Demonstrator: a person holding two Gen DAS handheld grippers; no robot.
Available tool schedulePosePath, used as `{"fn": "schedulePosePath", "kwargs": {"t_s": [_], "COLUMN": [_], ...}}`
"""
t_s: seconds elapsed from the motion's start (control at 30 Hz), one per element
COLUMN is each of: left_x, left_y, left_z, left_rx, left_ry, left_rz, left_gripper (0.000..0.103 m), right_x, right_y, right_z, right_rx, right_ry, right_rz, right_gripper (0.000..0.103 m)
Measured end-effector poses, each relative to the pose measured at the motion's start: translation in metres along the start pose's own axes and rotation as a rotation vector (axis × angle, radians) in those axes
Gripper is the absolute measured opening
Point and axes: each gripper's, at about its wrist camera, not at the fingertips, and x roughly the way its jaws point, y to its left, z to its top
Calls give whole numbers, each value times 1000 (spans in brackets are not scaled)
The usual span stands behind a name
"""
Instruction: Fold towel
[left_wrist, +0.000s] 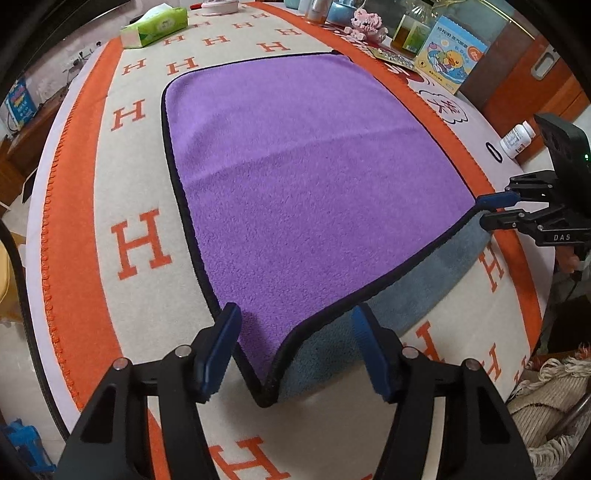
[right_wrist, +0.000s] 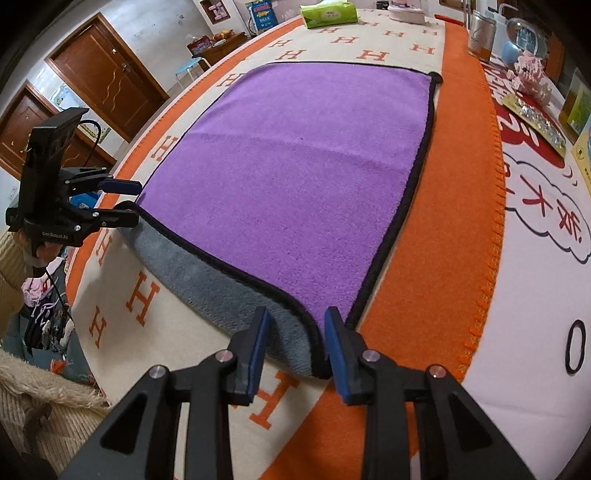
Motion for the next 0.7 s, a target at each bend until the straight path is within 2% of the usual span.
{"fn": "schedulePosePath", "kwargs": {"t_s": [0.07,0.1,0.13,0.2,0.3,0.43,0.7], "left_x": [2,3,4,6,6,6,1], "left_y": [2,2,1,1,-1,-1,-6], "left_z": [-1,-2,-1,-2,-3,-4,-13], "left_rx": [15,19,21,33,46,50,50], "left_ry": [5,12,18,27,29,31,35], "left_rz": [-4,-10,-16,-23,-23,-22,3], "left_gripper": [61,57,51,47,41,25,10], "right_x": [2,2,4,4,3,-2,-11], "right_y": [-1,-1,0,1,0,2,4], "right_z": [0,0,0,-1,-2,-3,-9], "right_rx": [-1,-4,-7,-13,-21,-23,-7], "right_ry": [4,3,3,9,10,-1,-34], "right_rz": [-1,2,3,10,10,4,-14], "right_gripper": [31,29,26,17,11,8,7]}}
